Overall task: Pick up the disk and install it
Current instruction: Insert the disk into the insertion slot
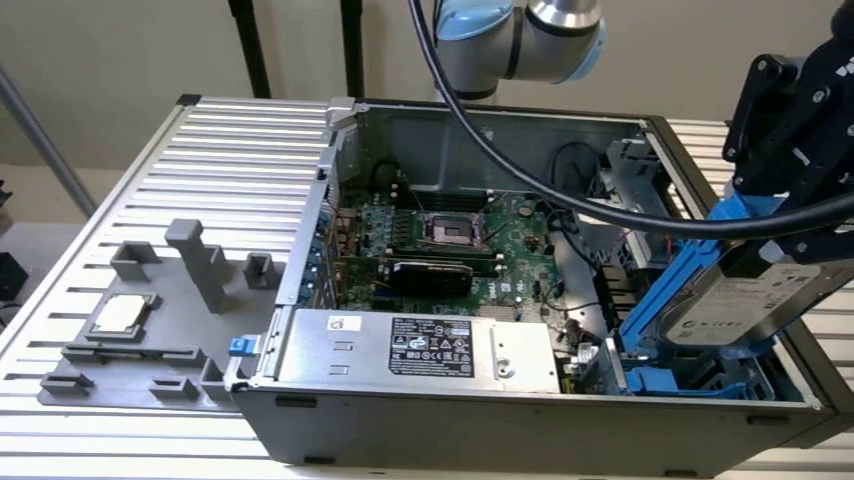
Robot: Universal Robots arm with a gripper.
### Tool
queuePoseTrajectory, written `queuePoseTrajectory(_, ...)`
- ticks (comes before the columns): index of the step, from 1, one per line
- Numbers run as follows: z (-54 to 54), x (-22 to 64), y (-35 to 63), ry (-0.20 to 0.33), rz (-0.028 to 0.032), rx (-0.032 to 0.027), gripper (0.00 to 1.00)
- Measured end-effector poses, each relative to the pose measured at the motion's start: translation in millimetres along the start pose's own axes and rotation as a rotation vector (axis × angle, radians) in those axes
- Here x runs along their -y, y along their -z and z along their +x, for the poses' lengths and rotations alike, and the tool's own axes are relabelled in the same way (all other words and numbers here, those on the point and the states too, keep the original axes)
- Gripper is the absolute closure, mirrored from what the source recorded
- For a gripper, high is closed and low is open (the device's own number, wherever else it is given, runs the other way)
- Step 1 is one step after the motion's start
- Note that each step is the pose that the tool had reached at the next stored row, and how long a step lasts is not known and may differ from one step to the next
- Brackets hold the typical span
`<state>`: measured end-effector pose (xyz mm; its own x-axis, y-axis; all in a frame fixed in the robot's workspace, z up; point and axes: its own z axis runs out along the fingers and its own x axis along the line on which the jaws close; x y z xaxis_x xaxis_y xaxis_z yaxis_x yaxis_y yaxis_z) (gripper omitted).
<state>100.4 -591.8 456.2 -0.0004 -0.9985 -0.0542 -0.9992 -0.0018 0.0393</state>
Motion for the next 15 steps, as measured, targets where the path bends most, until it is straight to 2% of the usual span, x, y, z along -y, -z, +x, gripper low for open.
queuePoseTrajectory(8, 0.2, 0.3, -6.6, 0.012, 0.0006, -0.0226, 0.67)
queuePoseTrajectory(12, -0.5, 0.3, -8.1, 0.012, 0.0012, -0.0254, 0.67)
queuePoseTrajectory(15, -2.2, 0.4, -8.5, 0.012, 0.0012, -0.0254, 0.67)
